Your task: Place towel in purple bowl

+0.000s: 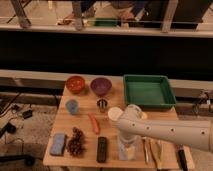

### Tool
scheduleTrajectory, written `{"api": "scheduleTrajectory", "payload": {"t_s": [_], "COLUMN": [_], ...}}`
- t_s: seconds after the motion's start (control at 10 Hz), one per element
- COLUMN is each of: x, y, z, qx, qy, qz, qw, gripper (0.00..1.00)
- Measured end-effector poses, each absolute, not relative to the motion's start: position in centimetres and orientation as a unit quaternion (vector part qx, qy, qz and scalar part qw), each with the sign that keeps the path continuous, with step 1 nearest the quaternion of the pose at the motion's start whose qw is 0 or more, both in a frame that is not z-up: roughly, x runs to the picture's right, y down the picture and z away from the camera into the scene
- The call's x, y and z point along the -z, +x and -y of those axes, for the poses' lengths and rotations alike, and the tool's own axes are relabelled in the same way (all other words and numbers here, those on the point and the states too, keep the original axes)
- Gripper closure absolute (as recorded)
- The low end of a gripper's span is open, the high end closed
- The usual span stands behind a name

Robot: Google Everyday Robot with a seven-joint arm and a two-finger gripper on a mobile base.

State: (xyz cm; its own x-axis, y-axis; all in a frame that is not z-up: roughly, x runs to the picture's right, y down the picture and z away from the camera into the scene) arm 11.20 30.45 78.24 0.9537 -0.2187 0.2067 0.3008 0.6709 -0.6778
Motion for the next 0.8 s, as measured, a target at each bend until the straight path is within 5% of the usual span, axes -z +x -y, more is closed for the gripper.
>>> {"api": "scheduleTrajectory", "payload": {"t_s": [0.5, 0.8], "x": [-77.66, -77.97], "y": [11.89, 11.87], "z": [-30.12, -29.94], "qx": [0.141, 0.115], "qy": [-0.384, -0.390], "qz": [0.048, 0.071], "qw": [0.911, 0.911], "gripper": [0.92, 1.00]}}
